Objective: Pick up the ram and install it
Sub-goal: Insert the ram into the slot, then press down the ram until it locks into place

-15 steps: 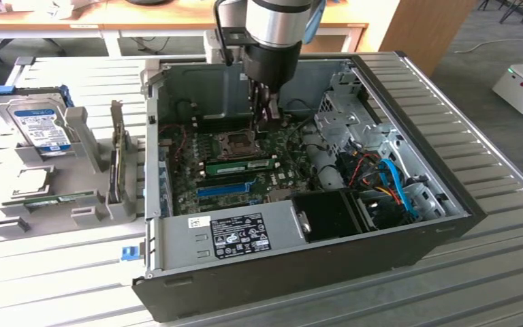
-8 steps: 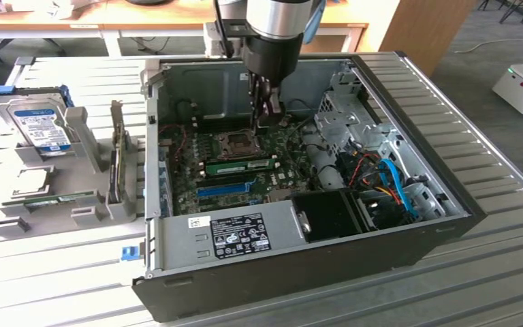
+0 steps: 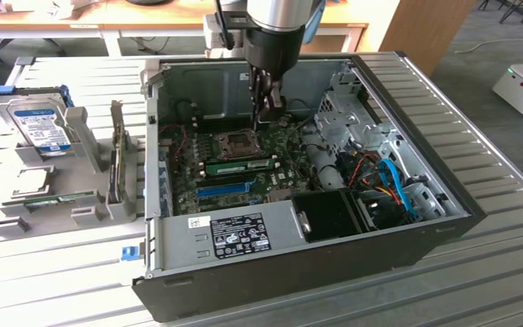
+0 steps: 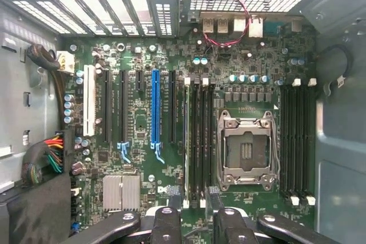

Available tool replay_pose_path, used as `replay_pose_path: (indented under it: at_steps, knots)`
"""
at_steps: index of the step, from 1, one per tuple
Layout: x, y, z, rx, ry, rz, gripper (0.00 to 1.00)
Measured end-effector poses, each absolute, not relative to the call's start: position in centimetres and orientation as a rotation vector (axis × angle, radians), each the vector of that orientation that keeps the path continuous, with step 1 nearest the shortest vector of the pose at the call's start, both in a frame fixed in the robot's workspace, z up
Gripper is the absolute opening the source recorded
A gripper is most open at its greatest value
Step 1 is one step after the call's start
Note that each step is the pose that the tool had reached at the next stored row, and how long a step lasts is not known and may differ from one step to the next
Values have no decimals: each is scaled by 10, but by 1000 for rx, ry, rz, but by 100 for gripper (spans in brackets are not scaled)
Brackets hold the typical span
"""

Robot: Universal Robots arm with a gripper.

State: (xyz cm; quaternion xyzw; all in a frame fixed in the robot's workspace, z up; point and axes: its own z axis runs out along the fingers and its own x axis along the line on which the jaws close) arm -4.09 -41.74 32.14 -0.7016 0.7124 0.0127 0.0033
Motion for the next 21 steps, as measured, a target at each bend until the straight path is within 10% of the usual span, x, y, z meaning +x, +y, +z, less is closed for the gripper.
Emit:
replay_pose_path:
  at_steps: [21]
  knots:
    - [-41,-417,332,-2200,2233,40,31]
